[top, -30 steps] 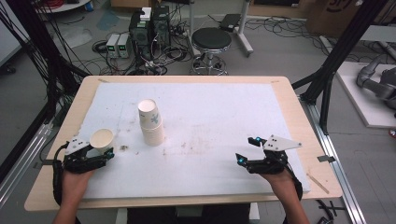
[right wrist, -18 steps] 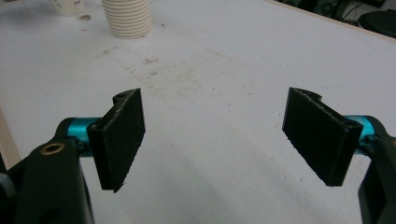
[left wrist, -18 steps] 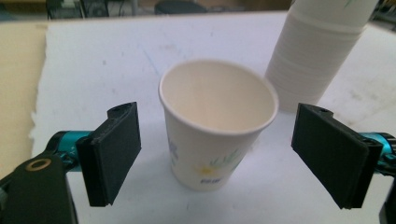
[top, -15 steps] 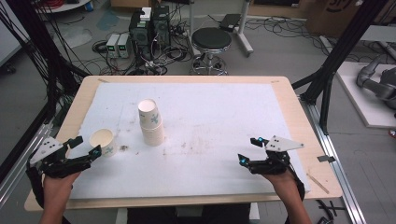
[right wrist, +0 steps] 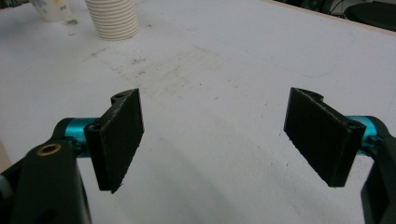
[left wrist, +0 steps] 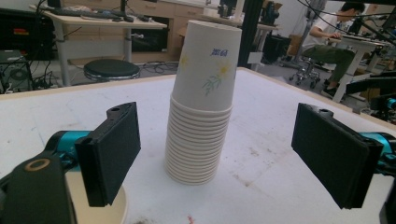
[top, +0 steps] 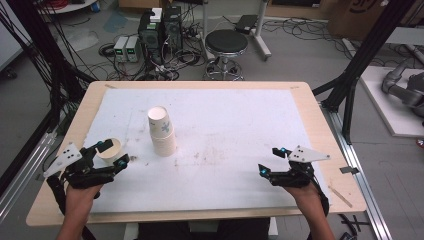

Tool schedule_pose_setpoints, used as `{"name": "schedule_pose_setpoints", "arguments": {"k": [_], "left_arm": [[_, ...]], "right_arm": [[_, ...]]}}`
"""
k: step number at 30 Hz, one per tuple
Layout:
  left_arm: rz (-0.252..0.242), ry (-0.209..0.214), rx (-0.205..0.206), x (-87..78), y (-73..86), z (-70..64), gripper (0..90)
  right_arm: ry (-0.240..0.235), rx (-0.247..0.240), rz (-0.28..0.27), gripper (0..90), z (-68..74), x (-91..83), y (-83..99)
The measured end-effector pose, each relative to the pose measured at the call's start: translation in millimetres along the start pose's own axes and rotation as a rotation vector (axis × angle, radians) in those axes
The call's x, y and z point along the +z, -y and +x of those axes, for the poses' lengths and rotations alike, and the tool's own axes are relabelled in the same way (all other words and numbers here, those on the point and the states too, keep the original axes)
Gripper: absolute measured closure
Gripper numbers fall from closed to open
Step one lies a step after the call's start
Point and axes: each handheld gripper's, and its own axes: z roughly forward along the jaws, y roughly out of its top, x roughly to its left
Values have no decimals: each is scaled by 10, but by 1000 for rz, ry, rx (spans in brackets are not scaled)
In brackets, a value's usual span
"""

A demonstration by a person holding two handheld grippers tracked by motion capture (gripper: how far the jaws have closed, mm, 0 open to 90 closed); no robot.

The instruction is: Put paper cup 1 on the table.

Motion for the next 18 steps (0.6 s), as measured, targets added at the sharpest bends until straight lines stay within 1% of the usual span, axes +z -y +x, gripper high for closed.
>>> {"name": "schedule_pose_setpoints", "arguments": {"k": [4,5,6,7,9,14,18], "left_arm": [[-3,11,8,23,10,-32,155],[-1,22,20,33,13,-46,155],[5,24,36,43,19,-62,153],[8,22,40,49,23,-71,152],[21,18,36,74,38,-90,153],[38,40,40,119,66,-113,154],[47,52,45,150,70,-138,154]], "right_arm": [[7,-3,3,204,-4,-4,2],[7,0,3,204,-5,-2,-2],[6,-1,2,203,-7,4,-9],[4,1,-3,204,-8,12,-17],[5,-2,-7,204,-8,27,-23],[0,-1,4,204,7,37,-9],[4,-4,-9,201,5,6,-10]]}}
